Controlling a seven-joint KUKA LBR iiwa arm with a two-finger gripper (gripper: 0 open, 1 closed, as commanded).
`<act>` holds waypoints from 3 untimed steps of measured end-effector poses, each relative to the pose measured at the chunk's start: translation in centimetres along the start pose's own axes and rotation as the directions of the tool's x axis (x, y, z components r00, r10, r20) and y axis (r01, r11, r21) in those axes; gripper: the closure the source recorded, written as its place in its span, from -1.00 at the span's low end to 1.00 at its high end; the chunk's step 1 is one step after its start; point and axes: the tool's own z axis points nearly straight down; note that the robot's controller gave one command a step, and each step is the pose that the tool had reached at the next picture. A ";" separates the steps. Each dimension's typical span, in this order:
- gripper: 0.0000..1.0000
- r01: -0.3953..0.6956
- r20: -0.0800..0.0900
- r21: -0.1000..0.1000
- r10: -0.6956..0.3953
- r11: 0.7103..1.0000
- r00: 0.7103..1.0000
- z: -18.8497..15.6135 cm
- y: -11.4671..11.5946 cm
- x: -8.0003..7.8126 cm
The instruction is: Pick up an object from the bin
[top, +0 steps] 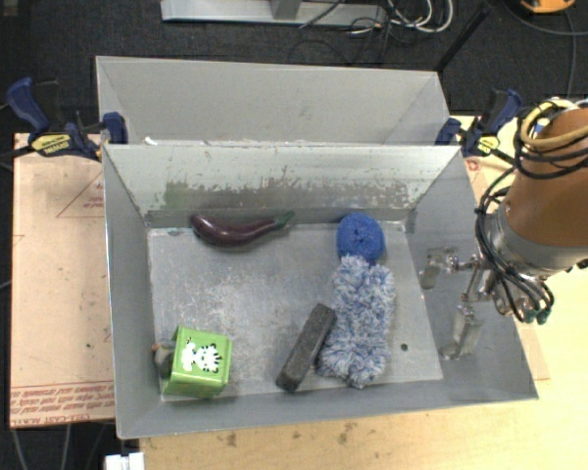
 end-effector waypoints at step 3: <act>-1.00 0.362 0.007 0.003 -0.362 0.932 0.932 7.7 6.2 -0.6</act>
Offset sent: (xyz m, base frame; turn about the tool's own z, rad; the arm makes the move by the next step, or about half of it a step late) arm 0.0176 0.0711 -0.1696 -0.4390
